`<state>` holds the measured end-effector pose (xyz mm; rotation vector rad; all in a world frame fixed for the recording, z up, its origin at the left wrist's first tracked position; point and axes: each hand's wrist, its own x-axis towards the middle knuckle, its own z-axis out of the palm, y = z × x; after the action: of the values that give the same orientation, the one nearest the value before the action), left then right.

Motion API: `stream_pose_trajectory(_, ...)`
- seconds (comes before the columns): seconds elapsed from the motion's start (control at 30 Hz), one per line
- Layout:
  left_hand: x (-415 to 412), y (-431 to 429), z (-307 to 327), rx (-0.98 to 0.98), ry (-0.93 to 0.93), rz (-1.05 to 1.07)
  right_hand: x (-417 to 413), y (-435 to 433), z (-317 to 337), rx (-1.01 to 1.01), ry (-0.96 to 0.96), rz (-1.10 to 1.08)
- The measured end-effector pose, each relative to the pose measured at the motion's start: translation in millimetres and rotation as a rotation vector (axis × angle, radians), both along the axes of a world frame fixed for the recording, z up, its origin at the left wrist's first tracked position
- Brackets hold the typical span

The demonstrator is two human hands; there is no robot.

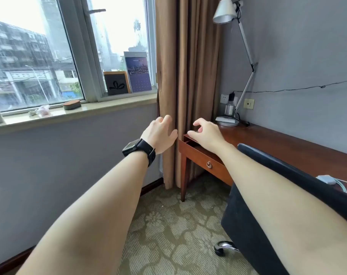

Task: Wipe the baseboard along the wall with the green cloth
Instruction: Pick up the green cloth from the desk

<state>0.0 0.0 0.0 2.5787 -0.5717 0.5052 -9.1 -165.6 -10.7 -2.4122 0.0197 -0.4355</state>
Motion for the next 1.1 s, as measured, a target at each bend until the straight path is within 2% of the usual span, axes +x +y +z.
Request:
stream_pose_trajectory(0.27, 46, -1, -26, 0.103, -0.122, -0.120, 27, -3, -24, -0.145, 0.026, -0.115)
stream_pose_trajectory(0.47, 92, -20, -55, 0.129, -0.155, -0.214, 63, -17, -57, -0.171, 0.095, -0.179)
stream_pose_trajectory(1.1, 351, -134, -97, 0.186, -0.096, -0.265, 306, -129, -83, -0.214, 0.181, -0.259)
